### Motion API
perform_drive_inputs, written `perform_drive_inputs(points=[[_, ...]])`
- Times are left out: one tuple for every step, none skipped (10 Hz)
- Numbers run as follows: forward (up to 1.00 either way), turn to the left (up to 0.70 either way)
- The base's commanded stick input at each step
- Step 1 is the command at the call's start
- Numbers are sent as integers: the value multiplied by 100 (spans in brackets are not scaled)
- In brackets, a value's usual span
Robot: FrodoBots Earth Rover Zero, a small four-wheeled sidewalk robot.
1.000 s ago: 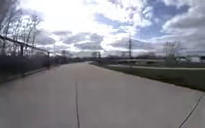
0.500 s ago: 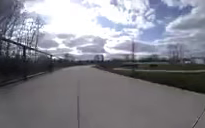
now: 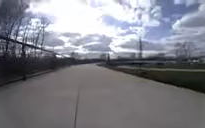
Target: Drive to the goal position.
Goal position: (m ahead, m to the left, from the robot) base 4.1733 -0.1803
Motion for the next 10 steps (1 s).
perform_drive_inputs(points=[[100,1],[100,1],[100,0],[100,0],[100,0],[100,0],[100,0],[100,0],[100,0],[86,0]])
